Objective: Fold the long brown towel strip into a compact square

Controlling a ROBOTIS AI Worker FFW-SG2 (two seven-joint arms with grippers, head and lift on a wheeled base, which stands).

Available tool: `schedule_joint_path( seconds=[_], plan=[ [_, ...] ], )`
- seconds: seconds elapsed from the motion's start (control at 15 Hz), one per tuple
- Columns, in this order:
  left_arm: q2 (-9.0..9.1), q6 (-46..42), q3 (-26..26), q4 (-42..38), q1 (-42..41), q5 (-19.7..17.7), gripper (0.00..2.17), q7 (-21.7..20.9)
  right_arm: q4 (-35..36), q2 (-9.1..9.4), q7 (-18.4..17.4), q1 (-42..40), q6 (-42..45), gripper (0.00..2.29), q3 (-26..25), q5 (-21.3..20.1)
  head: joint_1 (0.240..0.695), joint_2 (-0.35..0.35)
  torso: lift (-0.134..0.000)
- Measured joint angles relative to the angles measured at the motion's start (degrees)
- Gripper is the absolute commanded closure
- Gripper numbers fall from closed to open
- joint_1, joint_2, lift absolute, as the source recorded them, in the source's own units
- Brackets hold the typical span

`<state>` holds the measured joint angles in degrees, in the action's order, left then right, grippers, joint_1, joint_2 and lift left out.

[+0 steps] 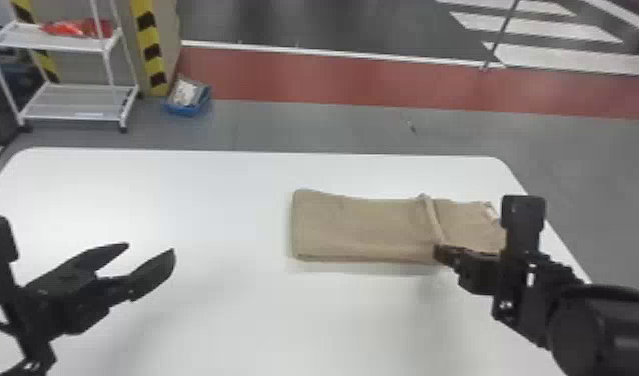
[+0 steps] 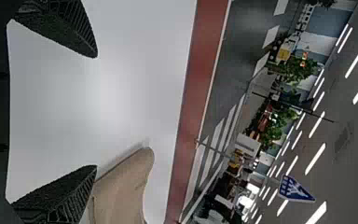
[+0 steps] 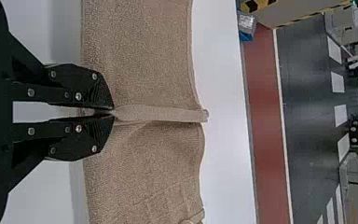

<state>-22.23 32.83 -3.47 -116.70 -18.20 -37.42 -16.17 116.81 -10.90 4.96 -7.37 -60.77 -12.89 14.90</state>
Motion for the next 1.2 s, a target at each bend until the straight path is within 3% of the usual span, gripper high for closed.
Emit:
schedule_joint_path(
  seconds=[0.6,0.87,1.0,1.07,1.2],
  plan=[
    [-0.46,1.5,-0.6,-0.6,-0.3,0.1,0.02,0.0,0.5,-0.25,0.2,6.3,1.7,1.03,-5.0,7.2,0.695,-0.157,-0.124],
    [-0.67,1.6,-1.3,-0.4,-0.7,0.0,0.02,-0.4,-2.5,-2.67,0.8,4.0,4.3,1.03,-12.8,10.2,0.695,-0.235,-0.124],
    [-0.55,1.6,-1.0,0.0,-0.4,0.2,0.02,-0.4,-6.2,-3.03,2.5,2.5,6.1,0.39,-14.1,9.8,0.695,-0.267,-0.124],
    [-0.4,1.6,-0.7,0.1,-0.1,0.4,0.02,-0.3,-7.5,-3.05,3.3,2.5,5.1,0.18,-14.1,9.2,0.695,-0.272,-0.124],
    [-0.23,1.6,0.1,0.2,0.6,0.9,0.02,-0.2,-9.0,-2.51,4.2,2.4,3.3,0.08,-13.7,7.9,0.695,-0.276,-0.124]
  ],
)
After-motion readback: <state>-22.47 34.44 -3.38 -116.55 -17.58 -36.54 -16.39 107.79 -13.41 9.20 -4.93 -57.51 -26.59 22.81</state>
